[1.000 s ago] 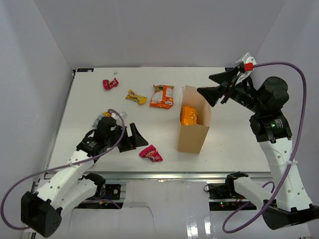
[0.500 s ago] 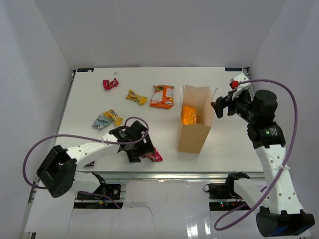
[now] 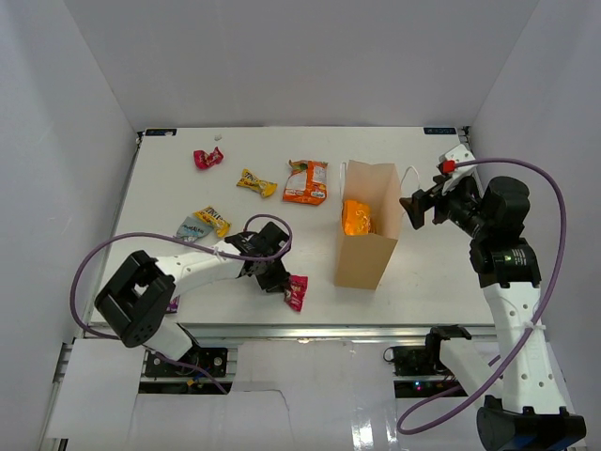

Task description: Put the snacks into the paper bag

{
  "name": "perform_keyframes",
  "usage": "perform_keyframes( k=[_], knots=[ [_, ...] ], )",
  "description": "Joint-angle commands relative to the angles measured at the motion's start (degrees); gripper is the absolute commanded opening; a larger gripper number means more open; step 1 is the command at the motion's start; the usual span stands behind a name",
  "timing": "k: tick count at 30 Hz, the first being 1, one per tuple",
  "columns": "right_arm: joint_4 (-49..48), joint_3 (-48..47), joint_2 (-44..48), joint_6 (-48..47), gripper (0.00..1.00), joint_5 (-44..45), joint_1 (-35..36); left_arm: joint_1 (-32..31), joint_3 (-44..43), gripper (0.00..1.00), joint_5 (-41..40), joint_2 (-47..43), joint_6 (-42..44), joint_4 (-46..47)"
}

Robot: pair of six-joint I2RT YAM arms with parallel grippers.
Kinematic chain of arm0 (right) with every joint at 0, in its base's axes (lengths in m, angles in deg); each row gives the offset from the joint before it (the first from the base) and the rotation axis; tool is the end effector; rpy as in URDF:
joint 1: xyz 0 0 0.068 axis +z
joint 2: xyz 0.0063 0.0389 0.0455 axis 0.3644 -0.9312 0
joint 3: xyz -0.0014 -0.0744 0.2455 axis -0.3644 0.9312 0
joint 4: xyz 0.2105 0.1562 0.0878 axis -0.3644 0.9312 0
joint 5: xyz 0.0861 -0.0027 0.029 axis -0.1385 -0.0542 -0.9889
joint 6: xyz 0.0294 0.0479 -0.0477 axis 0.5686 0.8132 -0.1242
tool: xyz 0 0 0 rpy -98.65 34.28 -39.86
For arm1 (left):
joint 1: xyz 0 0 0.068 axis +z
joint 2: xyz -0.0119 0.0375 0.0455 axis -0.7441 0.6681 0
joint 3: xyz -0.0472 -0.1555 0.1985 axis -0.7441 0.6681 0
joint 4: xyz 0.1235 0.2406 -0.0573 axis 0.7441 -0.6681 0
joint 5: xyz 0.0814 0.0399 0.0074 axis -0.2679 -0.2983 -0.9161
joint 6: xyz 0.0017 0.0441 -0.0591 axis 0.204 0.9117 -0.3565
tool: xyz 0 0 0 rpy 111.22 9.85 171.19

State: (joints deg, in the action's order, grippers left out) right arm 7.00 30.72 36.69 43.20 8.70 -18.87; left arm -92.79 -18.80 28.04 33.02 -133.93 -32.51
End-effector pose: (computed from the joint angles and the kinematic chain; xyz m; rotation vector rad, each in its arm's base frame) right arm 0.2198 0.0354 0.3853 -0.5960 1.6202 0.1879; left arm 0.2053 -0.2043 0.1126 -0.5321 2.8787 -0.4284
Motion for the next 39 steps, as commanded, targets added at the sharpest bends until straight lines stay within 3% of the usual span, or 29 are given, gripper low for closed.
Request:
perform_keyframes(
  k=[1,5,8,13,17,20,25,30,34,36,37,38,39],
  knots=[
    [-1.81,0.16,0.99,0.60,0.96,-2.40,-0.57,0.24,-0.11,0.28,-2.22,-2.78,-0.38,0.94],
    [-1.90,-0.80,1.08,1.48,0.96,-4.42,-0.66,0.24,-0.63,0.08,-4.24,-6.81,2.42,2.00],
    [-1.98,-2.21,1.08,2.18,0.96,-4.86,-0.83,0.24,-1.68,0.01,-5.74,-13.22,6.45,3.14],
    [-2.33,-4.49,0.47,3.76,0.96,-5.22,-1.10,0.24,-4.14,0.00,-6.36,-27.27,14.02,8.06],
    [-3.21,-5.64,-0.06,4.82,0.96,-5.48,-1.27,0.24,-8.01,0.00,-2.50,-32.92,20.69,13.94],
    [-3.74,-5.64,-0.41,5.43,0.96,-5.57,-1.36,0.15,-15.27,0.00,3.73,-31.27,22.64,16.59],
    [-4.79,-5.20,-0.32,6.14,0.96,-5.74,-1.45,-0.20,-28.74,0.00,13.14,-19.78,24.32,17.12],
    [-4.97,-4.94,0.47,6.40,0.96,-5.39,-1.62,-0.91,-38.32,0.00,13.95,-11.85,25.90,16.77],
    [-5.06,-5.37,0.82,7.02,0.96,-4.69,-1.80,-1.69,-40.62,0.00,12.54,-6.49,25.90,15.71],
    [-5.15,-5.99,0.99,7.28,0.97,-4.69,-1.80,-2.05,-41.41,0.04,11.75,-5.25,26.07,14.49],
    [-5.23,-6.34,0.99,7.63,0.97,-4.69,-1.80,-2.40,-42.11,0.13,10.97,-4.20,26.25,13.52],
    [-5.24,-6.52,0.91,7.89,0.97,-4.60,-1.80,-2.49,-42.55,0.13,10.96,-3.75,26.25,13.51],
    [-5.32,-6.78,0.99,8.16,0.97,-4.69,-1.80,-2.49,-42.99,0.23,10.44,-3.32,26.34,12.56]
  ],
)
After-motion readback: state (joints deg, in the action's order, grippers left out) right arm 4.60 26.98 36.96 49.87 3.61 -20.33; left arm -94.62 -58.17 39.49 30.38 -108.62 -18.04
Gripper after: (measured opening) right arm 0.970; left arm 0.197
